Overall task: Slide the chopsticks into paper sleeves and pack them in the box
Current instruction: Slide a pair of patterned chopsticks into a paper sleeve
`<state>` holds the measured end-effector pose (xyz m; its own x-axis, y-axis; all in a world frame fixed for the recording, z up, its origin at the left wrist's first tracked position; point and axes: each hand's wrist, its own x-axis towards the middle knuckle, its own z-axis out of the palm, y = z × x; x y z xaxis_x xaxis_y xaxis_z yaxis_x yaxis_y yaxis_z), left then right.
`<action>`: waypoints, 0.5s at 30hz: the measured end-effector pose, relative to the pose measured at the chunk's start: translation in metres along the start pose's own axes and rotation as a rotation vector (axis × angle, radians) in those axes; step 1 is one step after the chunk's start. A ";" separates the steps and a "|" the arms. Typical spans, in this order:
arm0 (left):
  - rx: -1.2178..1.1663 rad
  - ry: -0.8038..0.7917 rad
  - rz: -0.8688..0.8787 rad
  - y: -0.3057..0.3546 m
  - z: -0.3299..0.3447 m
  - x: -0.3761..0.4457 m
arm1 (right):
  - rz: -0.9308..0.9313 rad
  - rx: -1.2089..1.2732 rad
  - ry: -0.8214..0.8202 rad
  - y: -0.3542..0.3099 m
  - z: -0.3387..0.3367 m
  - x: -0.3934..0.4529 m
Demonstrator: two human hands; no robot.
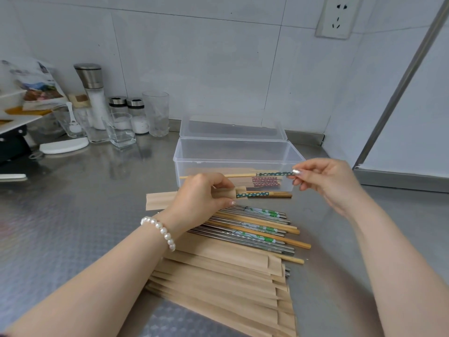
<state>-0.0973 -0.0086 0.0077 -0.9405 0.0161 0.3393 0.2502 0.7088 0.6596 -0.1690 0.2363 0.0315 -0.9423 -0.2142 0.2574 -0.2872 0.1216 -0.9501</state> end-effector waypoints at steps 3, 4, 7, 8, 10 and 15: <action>0.007 0.014 0.001 -0.001 -0.001 0.000 | -0.016 0.279 0.103 -0.009 -0.008 0.000; 0.011 0.016 0.003 -0.001 -0.001 0.000 | -0.018 0.352 0.151 -0.010 -0.011 0.000; 0.013 0.008 -0.004 -0.001 -0.002 0.001 | -0.020 0.489 0.282 -0.008 -0.018 0.002; 0.009 0.009 -0.007 -0.001 -0.002 0.001 | -0.022 0.499 0.308 -0.007 -0.019 0.002; -0.003 0.022 -0.008 -0.002 -0.001 0.002 | -0.019 0.472 0.364 -0.003 -0.022 0.003; 0.002 0.031 -0.017 -0.002 -0.003 0.001 | -0.008 0.408 0.495 0.005 -0.031 0.006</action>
<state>-0.0982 -0.0119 0.0084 -0.9370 -0.0173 0.3489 0.2340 0.7105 0.6636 -0.1812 0.2659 0.0340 -0.9364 0.2715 0.2225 -0.2975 -0.2775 -0.9135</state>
